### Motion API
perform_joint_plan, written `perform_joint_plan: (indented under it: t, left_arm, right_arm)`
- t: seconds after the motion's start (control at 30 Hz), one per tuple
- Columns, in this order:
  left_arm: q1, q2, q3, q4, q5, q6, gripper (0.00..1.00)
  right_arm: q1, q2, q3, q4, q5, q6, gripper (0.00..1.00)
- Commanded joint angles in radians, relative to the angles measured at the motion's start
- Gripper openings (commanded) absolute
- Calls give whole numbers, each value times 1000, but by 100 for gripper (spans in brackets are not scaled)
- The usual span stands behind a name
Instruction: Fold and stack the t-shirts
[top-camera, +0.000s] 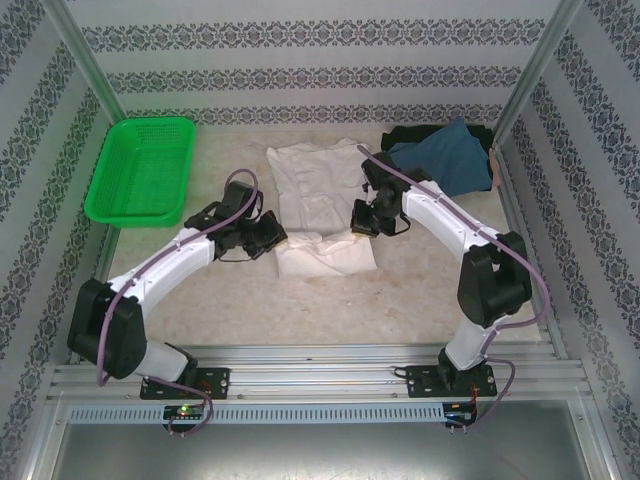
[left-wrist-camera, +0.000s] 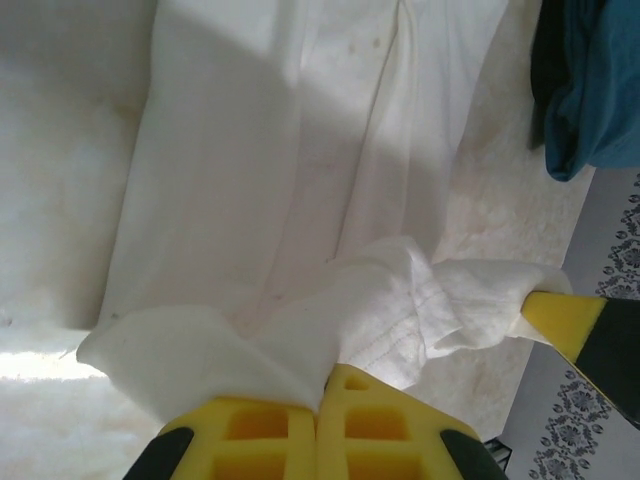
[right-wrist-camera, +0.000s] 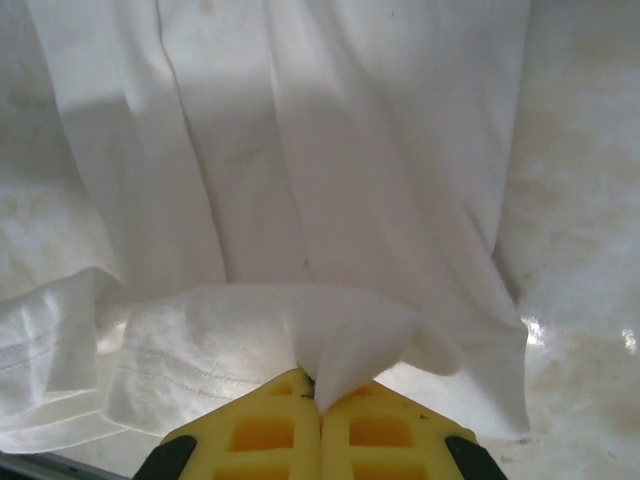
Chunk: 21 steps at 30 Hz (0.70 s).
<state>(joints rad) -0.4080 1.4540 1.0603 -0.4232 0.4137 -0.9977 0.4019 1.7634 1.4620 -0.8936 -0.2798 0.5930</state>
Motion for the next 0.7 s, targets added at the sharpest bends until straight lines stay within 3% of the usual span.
perform_joint_plan:
  t: [0.0, 0.67]
  left_arm:
    - [40, 48, 76, -3, 63, 94, 0]
    - [165, 341, 366, -74, 158, 273, 0]
  right_arm:
    - [-24, 40, 63, -33, -9, -39, 0]
    - [-124, 223, 224, -22, -46, -90, 0]
